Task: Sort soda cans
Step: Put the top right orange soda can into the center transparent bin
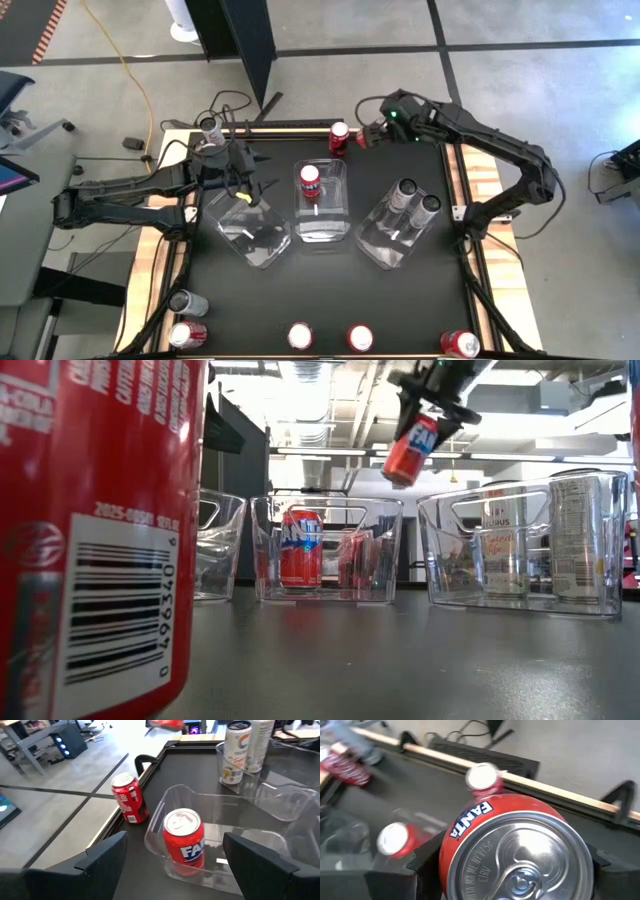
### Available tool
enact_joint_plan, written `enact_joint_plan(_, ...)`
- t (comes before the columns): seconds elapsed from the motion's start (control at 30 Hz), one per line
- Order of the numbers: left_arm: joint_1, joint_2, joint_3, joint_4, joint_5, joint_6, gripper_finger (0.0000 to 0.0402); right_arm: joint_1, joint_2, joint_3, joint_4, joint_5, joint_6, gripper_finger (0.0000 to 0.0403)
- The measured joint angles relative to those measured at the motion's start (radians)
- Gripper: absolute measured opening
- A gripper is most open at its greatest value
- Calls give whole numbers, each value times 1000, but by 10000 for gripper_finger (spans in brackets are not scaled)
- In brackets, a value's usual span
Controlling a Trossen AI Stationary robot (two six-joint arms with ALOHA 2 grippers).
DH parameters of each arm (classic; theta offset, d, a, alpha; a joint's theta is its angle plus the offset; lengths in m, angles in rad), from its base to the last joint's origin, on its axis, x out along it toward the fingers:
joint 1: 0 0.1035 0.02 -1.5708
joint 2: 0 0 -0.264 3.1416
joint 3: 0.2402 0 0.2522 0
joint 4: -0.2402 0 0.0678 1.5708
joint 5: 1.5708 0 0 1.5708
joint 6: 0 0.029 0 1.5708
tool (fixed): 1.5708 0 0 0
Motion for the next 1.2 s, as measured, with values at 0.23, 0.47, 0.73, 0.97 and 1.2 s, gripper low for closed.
enact_joint_plan(0.23, 0, 0, 0, 0, -37, -8, 320, 143, 14, 10, 55, -1, -2, 307)
enact_joint_plan(0.47, 1, 0, 1, -1, -45, -17, 320, 236, 125, 56, 63, -6, 3, 307)
enact_joint_plan(0.73, 7, 0, 13, -39, -63, -20, 320, 275, 337, 301, -128, -54, -40, 307)
enact_joint_plan(0.97, 9, 1, 14, -46, -65, -17, 320, 268, 509, 488, -271, -83, -93, 306)
enact_joint_plan(1.2, 9, 1, 14, -54, -65, -8, 320, 244, 607, 540, -344, -94, -105, 306)
